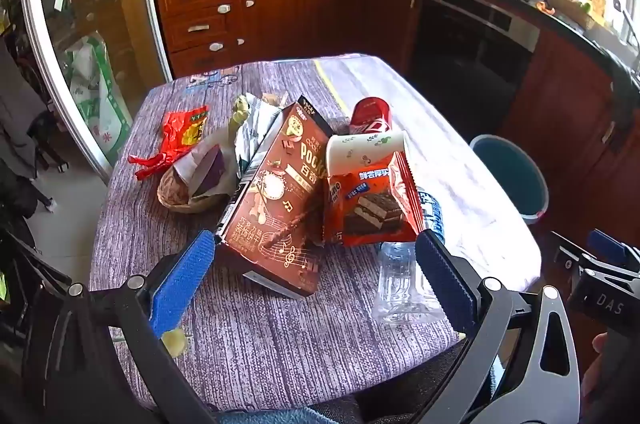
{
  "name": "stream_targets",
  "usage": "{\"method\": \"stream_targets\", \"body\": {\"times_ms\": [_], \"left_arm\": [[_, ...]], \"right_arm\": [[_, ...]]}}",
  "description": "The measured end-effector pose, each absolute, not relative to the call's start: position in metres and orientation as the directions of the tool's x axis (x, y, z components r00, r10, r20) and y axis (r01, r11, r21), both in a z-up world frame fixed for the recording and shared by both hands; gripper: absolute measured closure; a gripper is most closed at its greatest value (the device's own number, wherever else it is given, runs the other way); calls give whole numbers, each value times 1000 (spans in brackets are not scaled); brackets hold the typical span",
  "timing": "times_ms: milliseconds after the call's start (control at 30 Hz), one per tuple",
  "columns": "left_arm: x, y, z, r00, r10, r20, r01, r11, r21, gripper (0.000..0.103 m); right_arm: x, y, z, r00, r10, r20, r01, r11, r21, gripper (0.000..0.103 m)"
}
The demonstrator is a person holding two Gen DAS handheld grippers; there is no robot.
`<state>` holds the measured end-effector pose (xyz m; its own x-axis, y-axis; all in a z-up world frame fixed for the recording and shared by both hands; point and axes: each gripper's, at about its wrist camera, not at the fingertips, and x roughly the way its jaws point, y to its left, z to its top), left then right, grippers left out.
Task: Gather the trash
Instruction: 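Move both tools toward the snack pile on the table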
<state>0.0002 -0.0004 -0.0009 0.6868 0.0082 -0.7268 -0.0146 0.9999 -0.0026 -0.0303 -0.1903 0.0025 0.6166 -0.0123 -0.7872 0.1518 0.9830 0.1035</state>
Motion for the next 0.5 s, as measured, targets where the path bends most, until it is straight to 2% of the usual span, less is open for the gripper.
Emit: {"method": "stream_targets", "body": {"times_ms": [500], "left_arm": [[6,10,-2,668,9,-744,-31,999,-16,3]], "right_arm": [[-25,-188,-1,589,-12,-808,152,984,97,6]]}}
